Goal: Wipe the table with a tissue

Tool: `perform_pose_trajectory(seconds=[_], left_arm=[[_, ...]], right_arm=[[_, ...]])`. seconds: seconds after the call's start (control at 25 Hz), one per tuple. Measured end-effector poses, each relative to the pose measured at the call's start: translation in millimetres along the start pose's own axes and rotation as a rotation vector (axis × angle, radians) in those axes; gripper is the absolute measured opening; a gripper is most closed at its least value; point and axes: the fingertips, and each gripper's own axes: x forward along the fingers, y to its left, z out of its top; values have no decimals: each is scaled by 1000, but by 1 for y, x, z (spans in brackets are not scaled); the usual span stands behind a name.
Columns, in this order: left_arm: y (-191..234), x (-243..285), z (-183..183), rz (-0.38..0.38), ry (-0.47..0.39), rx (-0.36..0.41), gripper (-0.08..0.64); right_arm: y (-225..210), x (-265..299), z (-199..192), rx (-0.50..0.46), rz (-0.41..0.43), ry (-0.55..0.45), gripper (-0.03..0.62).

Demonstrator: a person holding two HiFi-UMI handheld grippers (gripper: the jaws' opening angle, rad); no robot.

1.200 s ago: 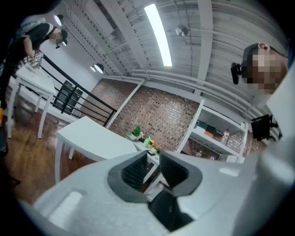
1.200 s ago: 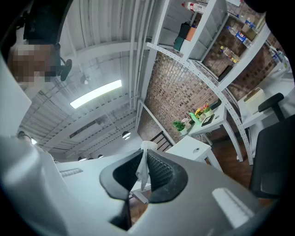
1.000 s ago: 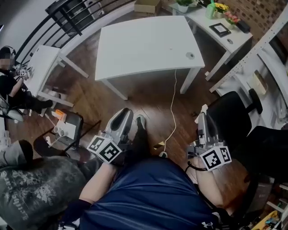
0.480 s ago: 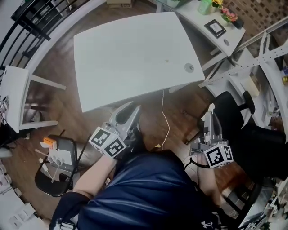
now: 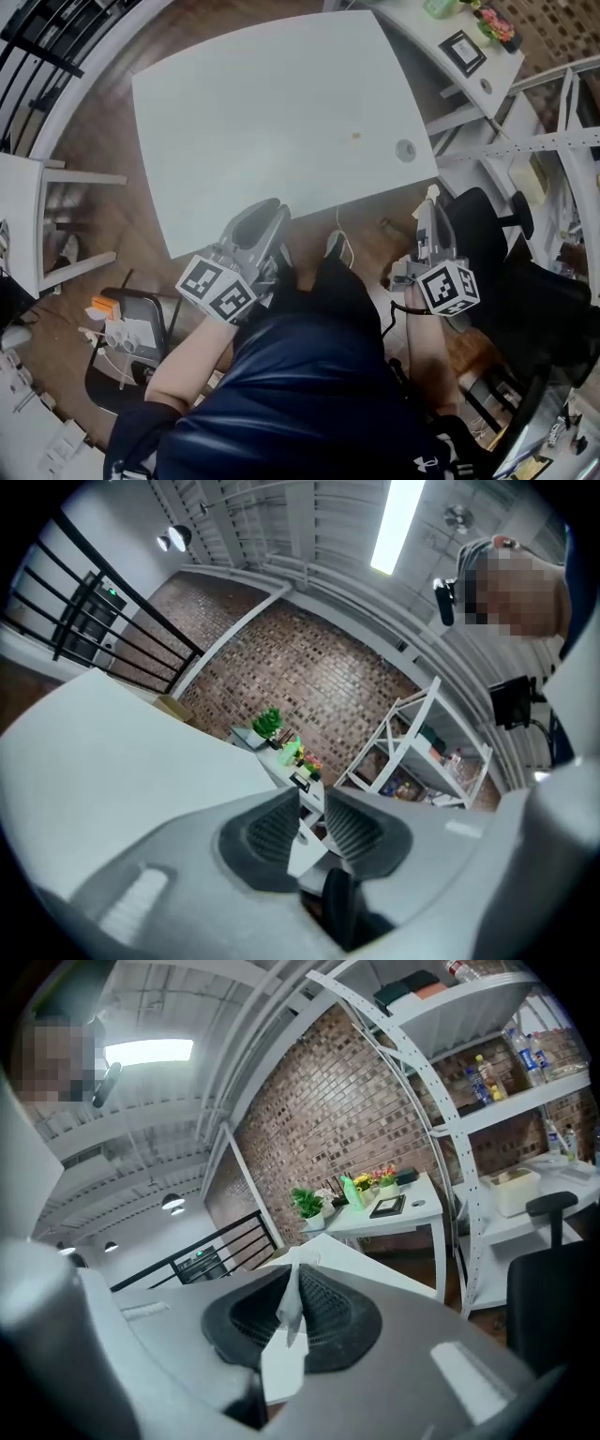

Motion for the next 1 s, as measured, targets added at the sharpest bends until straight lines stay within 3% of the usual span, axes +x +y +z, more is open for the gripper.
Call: perform_pose_trajectory(seconds=[0.36,0.52,0.84,1.0], left_arm=[[19,39,1,155,-29,-26,83],[29,52,-5,209,-28,-23,83],[58,75,-36,145,95,-77,83],[77,85,-37,137,109,-82,83]], right_arm=[[-32,90,-26,33,118,125,29],[-51,115,-33,-6,118,171,29],[-65,160,-71,-187,61,297,29],[-74,179,-86,-304,47,356,29]])
